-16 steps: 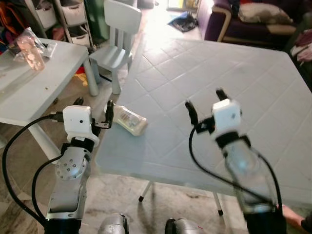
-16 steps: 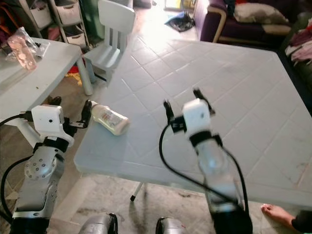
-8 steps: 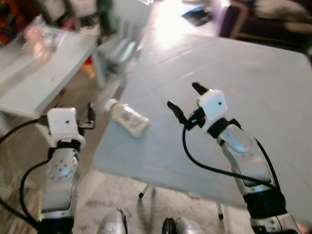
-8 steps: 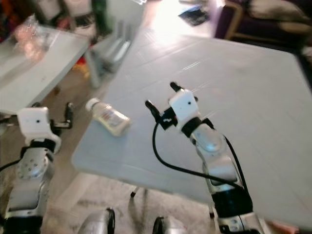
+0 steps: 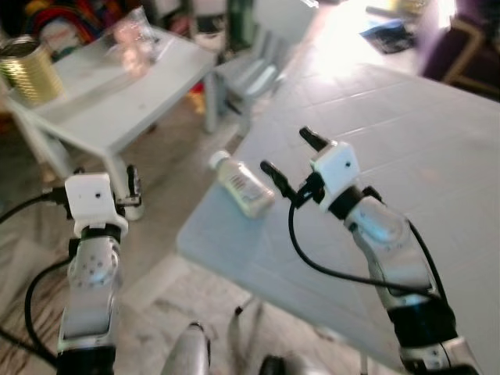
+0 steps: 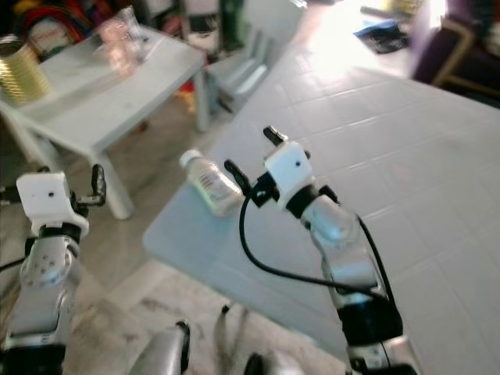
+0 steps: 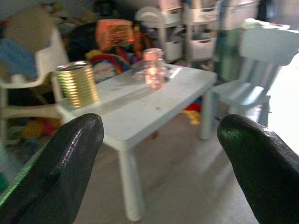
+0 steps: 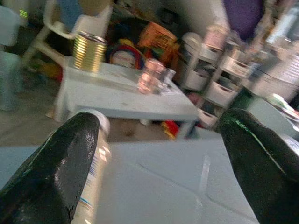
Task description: Restocking fridge
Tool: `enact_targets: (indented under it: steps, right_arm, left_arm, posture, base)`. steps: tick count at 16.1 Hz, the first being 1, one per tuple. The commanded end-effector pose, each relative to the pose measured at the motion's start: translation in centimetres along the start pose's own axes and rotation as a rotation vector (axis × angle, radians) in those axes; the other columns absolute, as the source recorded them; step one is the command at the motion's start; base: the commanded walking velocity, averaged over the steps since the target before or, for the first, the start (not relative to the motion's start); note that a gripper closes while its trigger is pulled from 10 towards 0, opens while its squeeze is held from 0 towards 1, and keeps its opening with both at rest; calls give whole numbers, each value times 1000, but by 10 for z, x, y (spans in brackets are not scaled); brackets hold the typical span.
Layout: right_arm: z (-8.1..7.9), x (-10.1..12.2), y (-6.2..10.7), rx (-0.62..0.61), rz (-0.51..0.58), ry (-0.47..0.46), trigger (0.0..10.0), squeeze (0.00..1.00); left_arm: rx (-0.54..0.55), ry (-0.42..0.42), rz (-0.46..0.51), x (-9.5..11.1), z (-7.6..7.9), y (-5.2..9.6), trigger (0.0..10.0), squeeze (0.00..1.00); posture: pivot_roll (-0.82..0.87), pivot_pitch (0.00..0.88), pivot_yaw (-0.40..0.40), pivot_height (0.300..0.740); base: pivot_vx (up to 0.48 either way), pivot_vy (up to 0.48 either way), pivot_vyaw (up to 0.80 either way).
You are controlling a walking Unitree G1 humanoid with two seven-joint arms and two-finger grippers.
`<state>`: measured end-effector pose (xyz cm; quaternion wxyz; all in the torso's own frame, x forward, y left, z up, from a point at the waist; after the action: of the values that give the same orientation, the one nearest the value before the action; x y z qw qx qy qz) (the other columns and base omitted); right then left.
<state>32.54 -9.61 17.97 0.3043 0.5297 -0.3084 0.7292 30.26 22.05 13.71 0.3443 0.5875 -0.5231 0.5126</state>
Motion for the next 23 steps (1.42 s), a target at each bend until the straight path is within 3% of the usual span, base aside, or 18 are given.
enact_targets:
  steps: [1, 5, 11, 16, 19, 23]
  right_arm:
    - [1, 3, 2, 0, 8, 5, 10000, 0]
    - [-3, 2, -2, 6, 14, -14, 10000, 0]
    - [8, -14, -6, -89, -87, -2, 10000, 0]
    - [9, -20, -29, -123, -144, -74, 10000, 0]
    - [7, -28, -39, -155, -195, -164, 10000, 0]
    - [-6, -44, -36, -159, -308, -240, 10000, 0]
  left_arm:
    - [3, -6, -9, 0, 1, -1, 10000, 0]
    - [14, -26, -24, -5, -4, 1, 10000, 0]
    - [-45, -38, -88, -23, 5, 9, 10000, 0]
    - [-93, -31, -98, -24, 14, 6, 10000, 0]
    - [-114, -26, -104, -25, 19, 7, 10000, 0]
    - [-129, -20, -115, -27, 21, 9, 10000, 0]
  posture:
    - [108, 101, -55, 740]
    - [116, 101, -57, 740]
    - [116, 101, -55, 740]
    - [112, 97, -52, 740]
    - [116, 99, -57, 740]
    - [117, 103, -61, 740]
  base:
    - [0, 0, 712]
    - [0, 0, 708]
    - [0, 0, 0]
    - [0, 0, 0]
    - [0, 0, 0]
    - [0, 0, 0]
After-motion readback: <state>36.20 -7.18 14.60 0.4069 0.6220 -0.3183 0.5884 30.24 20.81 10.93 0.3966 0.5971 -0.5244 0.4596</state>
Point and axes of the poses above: a point about 5 cm out from each wrist's last joint towards the gripper, its own y axis pointing back from the gripper into the wrist, its own x axis along the axis of the wrist's last joint, z = x × y, the point moved 3 cm from there along -y, pointing out of the wrist towards the gripper, and after that the axes turned 7 degrees about -y, right-handed, at the moved point
